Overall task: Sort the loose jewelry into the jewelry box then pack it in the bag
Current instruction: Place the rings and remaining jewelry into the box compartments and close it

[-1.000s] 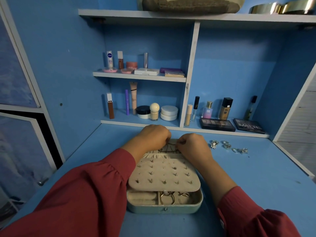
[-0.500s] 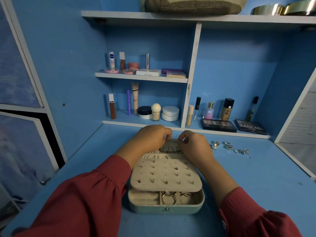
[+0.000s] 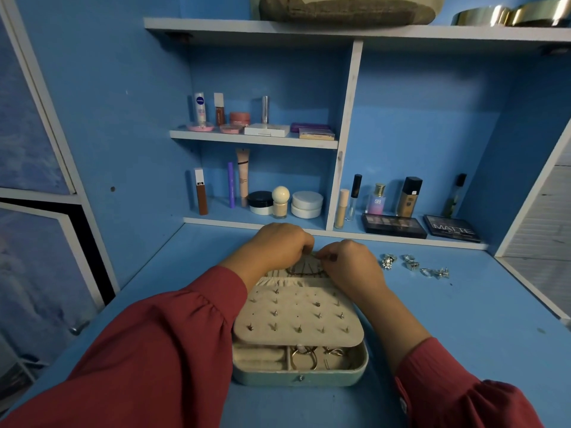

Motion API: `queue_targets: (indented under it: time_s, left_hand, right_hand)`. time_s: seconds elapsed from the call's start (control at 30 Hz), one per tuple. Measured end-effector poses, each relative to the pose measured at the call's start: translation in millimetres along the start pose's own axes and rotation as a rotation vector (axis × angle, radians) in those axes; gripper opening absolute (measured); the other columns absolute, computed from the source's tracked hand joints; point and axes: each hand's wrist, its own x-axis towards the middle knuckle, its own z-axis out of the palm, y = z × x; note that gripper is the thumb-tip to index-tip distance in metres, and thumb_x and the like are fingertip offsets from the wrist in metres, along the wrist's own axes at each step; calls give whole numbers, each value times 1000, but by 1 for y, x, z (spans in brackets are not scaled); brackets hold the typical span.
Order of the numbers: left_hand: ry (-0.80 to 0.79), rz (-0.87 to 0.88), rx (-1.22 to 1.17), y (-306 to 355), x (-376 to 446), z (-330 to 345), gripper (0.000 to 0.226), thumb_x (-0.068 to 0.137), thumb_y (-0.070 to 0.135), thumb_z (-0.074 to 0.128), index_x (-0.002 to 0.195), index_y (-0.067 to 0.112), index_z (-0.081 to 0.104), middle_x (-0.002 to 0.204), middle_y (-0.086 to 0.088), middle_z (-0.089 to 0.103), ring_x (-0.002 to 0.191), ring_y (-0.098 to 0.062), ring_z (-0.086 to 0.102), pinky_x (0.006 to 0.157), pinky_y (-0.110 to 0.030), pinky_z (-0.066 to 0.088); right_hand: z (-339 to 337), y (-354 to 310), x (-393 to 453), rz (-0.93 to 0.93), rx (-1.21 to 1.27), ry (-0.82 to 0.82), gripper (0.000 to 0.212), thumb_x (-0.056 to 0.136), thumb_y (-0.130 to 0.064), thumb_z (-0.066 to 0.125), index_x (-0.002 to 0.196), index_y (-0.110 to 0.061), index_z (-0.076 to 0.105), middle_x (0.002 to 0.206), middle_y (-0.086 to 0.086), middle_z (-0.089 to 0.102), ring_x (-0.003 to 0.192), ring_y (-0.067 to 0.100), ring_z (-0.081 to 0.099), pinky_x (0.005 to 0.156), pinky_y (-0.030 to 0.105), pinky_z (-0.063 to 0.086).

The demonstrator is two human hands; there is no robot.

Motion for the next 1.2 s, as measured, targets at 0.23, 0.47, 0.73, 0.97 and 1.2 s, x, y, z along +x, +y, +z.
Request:
queue_targets:
  time_s: [0.23,0.47,0.73,0.97,1.2]
  left_hand:
    - [-9,62,110,5,1,3,26,91,9,47,105,24,64,94,-3,59,79,-21,48,62,-30,33]
    - [58,139,144,8,2,3,21,89,3,48,97,20,56,78,1,46,74,-21,47,61,-32,34]
    - [40,210,269,7,4,4,26,88,3,53,104,18,67,80,1,41,84,-25,53,64,-34,39]
    - [81,238,287,7,6,2,21,89,1,51,100,17,60,80,1,41,86,-23,51,69,-35,40]
    - [42,216,303,3,6,5,25,89,4,55,108,16,67,89,-2,49,91,-24,50,69,-34,41]
  right_hand:
    - [2,0,0,-16,-22,-9,32,88,-14,55,107,-33,72,105,-5,70,97,21,61,77,31,51]
    - [4,2,0,-23,-27,16,31,84,-13,54,103,-28,74,98,0,71,92,24,62,74,33,52]
    - [4,2,1,-14,-37,18,31,84,-14,56,103,-31,74,100,-2,71,93,23,62,76,32,52]
    - [0,1,0,-10,-64,8,31,86,-15,54,106,-30,73,101,-1,71,95,24,61,75,30,48]
    - [-1,1,-1,-9,-61,12,31,85,-14,55,106,-29,73,103,-1,71,97,24,61,77,31,50]
